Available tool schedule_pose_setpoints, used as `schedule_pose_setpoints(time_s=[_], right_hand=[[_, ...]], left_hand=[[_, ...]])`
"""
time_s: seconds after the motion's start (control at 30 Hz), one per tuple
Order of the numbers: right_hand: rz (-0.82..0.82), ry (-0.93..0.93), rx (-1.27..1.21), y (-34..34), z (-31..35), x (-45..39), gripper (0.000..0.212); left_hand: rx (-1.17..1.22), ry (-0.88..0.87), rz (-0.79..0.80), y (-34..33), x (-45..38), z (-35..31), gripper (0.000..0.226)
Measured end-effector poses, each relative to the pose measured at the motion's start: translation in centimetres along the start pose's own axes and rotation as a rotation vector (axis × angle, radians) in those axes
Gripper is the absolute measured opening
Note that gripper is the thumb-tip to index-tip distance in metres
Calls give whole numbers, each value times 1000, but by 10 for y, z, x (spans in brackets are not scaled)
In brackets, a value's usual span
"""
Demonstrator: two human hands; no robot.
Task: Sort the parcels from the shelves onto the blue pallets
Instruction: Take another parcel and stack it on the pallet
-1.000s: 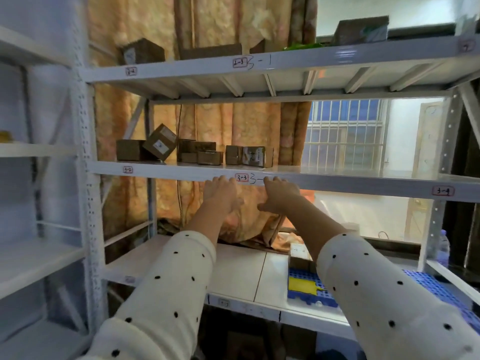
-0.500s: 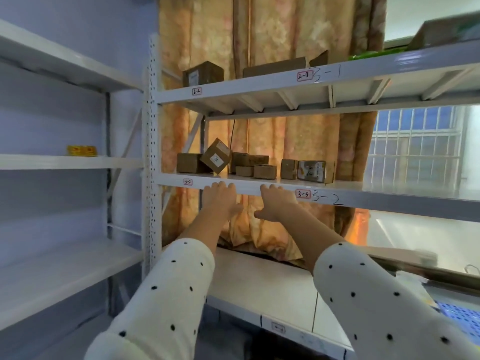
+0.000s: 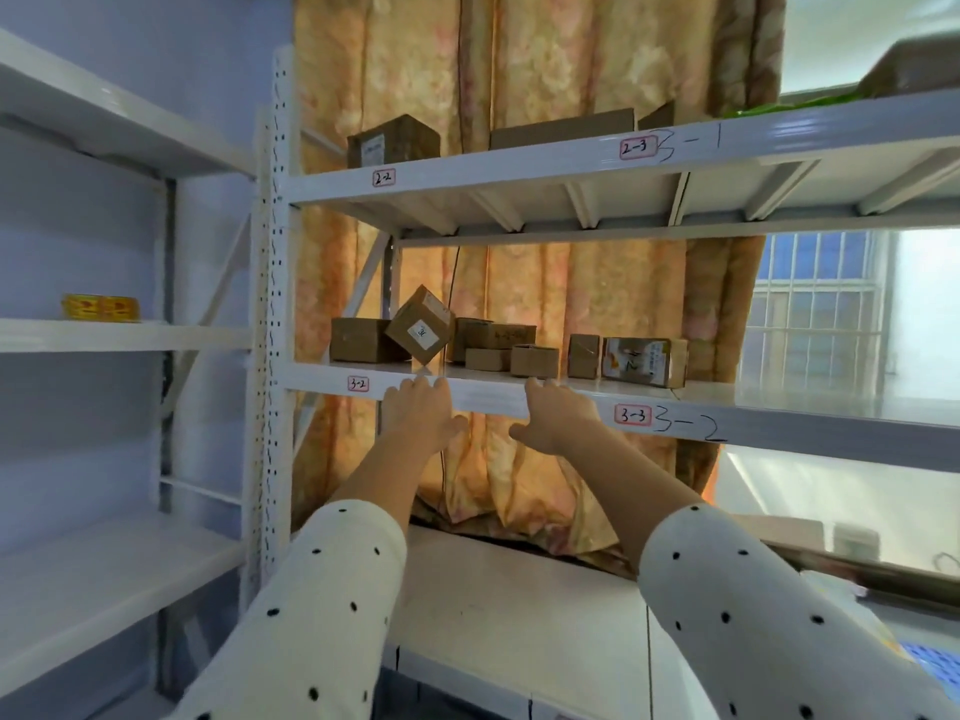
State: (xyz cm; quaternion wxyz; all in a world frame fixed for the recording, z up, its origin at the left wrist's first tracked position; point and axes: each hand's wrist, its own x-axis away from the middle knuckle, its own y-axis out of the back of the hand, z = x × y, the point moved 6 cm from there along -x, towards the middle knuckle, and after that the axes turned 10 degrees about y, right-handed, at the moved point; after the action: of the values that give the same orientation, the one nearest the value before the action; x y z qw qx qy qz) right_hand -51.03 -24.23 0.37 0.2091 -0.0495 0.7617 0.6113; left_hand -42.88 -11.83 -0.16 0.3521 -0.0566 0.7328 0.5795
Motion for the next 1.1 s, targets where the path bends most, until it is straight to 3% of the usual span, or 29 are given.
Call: schedule_pose_setpoints(time_s=[0.2, 0.47, 0.6, 0.8, 0.93, 1.1], right_hand=[[-96, -105, -8, -5, -49, -51, 55], [-139, -255, -93, -18, -104, -134, 48], [-124, -345, -200, -39, -116, -159, 54], [-165, -463, -529, -54, -120, -181, 41], [-171, -530, -626, -59, -111, -188, 43], [-280, -567, -650, -53, -100, -199, 55]], left_hand=[[55, -35, -74, -19, -67, -22, 39], [142, -83, -41, -56, -158, -51, 31], [276, -95, 61, -86, -190, -66, 38], [534, -69, 285, -114, -225, -78, 56], [622, -99, 420, -124, -236, -85, 66], [701, -235, 535, -130, -238, -94, 49]])
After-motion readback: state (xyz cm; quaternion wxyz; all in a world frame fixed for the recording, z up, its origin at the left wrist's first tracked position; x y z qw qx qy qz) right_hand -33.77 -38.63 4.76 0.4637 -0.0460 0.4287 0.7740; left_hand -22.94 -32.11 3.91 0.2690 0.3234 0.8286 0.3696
